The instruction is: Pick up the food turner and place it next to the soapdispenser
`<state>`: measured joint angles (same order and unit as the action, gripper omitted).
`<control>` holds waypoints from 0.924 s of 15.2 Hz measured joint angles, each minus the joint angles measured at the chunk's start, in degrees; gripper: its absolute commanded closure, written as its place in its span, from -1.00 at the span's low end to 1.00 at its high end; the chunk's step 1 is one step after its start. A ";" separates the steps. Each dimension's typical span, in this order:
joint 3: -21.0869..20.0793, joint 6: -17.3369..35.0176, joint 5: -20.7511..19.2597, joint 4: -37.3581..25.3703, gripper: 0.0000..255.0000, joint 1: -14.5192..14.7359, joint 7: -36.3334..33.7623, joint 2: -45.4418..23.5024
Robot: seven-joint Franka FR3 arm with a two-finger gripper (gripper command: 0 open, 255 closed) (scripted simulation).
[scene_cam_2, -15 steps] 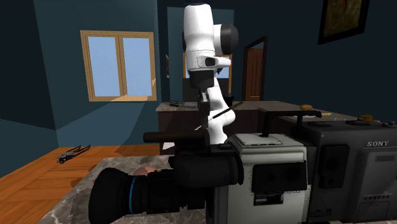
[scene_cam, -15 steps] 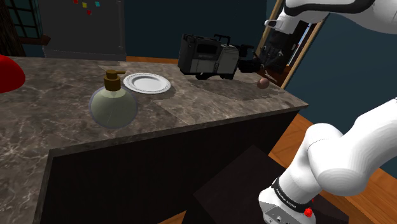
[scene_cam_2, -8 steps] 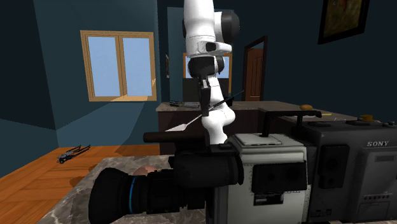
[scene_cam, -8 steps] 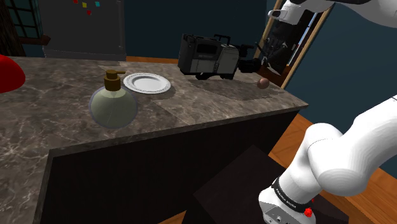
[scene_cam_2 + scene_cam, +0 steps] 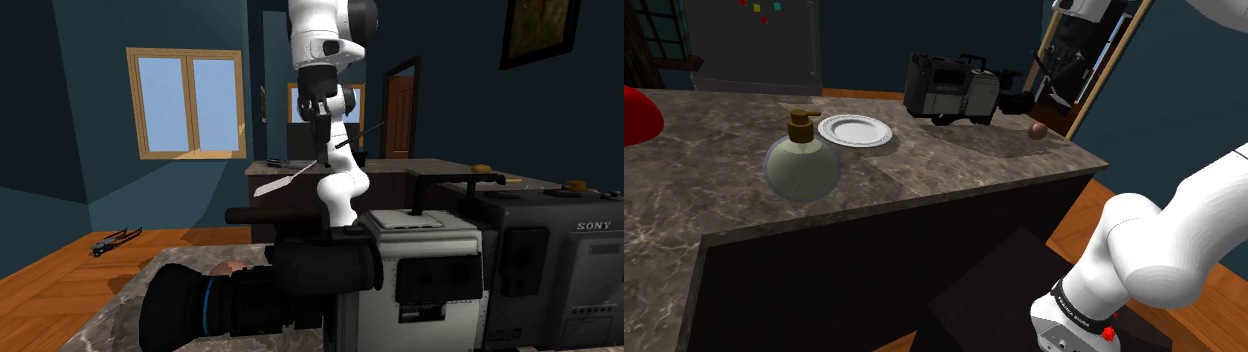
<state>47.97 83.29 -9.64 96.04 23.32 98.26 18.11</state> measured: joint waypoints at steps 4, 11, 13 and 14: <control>-3.47 -0.32 0.56 0.47 1.00 0.95 -4.38 0.36; -10.46 1.02 2.33 2.55 1.00 3.45 -14.04 0.25; -12.46 1.04 3.11 2.31 1.00 4.41 -16.96 -0.28; -12.77 1.42 3.72 1.88 1.00 4.86 -17.67 -1.27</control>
<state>35.19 84.71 -5.92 97.92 28.18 80.59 16.84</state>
